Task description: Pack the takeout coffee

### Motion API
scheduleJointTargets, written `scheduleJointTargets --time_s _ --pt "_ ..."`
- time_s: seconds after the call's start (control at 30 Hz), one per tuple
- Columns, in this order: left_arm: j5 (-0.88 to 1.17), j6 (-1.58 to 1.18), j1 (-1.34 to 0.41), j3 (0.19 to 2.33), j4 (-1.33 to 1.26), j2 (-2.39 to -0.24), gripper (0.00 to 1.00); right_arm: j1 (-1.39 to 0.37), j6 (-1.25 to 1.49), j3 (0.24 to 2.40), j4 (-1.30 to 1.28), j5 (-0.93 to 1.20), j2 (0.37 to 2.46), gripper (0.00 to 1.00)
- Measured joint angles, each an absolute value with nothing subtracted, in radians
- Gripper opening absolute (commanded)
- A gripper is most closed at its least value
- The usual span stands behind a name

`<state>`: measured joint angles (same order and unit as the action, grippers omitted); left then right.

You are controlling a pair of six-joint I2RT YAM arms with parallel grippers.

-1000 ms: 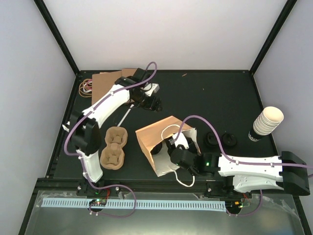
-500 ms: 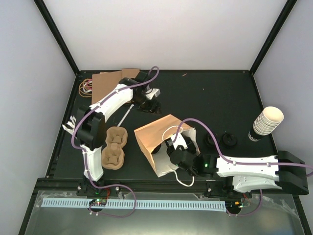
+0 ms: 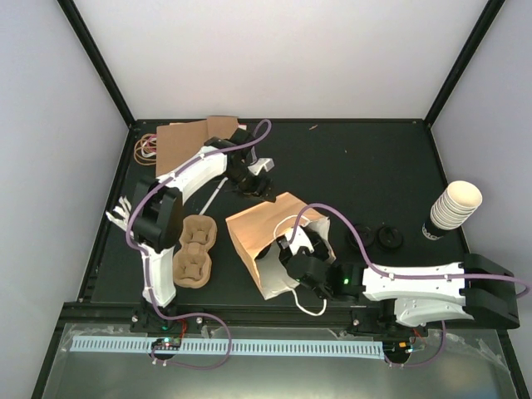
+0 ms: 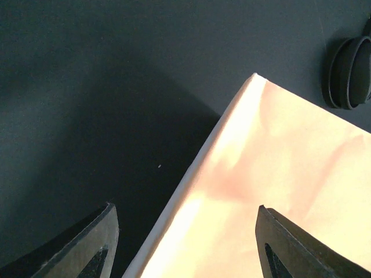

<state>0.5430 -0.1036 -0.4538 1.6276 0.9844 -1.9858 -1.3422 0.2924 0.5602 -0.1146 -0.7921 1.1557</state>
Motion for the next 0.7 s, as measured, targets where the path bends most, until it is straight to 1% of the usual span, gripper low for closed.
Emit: scheduleJointTargets --time_s 0.2,0.4,0.7 --pt "0.597 -0.086 -0.453 1.627 0.971 -2.037 0.67 -1.341 0.283 0.560 -0.090 -0.800 1.185 0.35" --pt "0.656 -0.067 -0.449 1.627 0.965 -2.058 0.65 -1.340 0.257 0.560 -0.059 -0.800 1.190 0.36" --pt "0.712 -0.052 -0.445 1.614 0.947 -2.071 0.64 -1.317 0.234 0.555 -0.020 -0.803 1.215 0.34"
